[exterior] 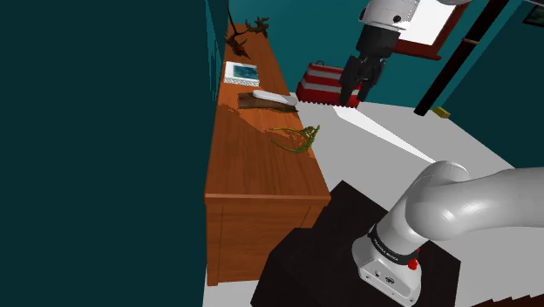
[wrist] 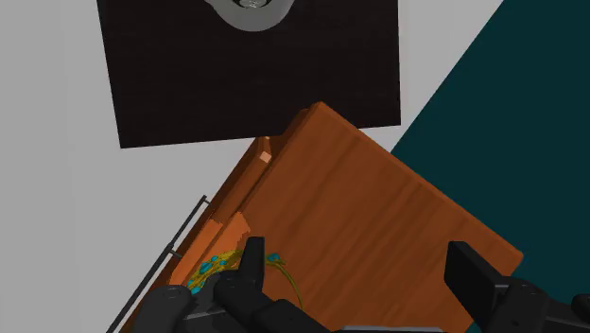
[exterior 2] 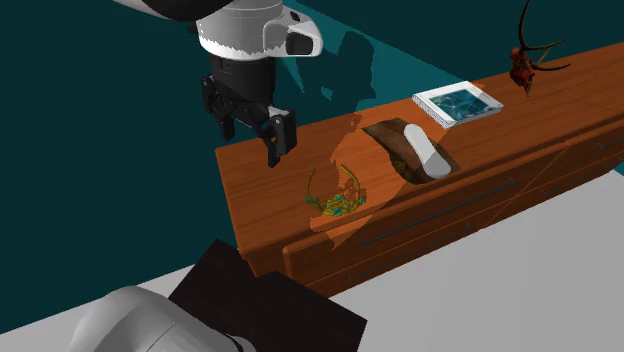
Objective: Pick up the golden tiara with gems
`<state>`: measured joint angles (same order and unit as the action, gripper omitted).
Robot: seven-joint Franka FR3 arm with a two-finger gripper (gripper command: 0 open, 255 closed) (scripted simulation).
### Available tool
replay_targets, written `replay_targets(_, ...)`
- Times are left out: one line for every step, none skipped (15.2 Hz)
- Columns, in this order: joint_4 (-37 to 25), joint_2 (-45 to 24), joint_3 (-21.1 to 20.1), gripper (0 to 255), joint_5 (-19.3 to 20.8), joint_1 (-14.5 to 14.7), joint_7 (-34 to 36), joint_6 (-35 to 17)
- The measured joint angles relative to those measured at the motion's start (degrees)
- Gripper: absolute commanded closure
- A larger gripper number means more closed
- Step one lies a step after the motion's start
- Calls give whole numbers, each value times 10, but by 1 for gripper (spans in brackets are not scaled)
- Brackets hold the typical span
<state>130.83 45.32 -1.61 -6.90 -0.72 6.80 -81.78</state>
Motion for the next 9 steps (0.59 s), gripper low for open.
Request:
replay_targets(0,0,0,0,0,0,0,0)
replay_targets(4,-4,2,0,3,-1,-4,-9)
replay_targets(15,-5,6,0,7,-3,-10,-22)
replay_targets(26,-12,9,0,12,-6,-15,-40)
replay_targets(37,-14,13,0,16,-8,-22,-56)
replay_targets(42,-28,16,0,21,-10,-27,-76)
replay_targets(50,-34,22,0,26,-13,-34,-91)
replay_targets(57,-48,27,0,32,-16,-43,-114)
replay_targets(67,-53,29,0,35,-18,-46,-132)
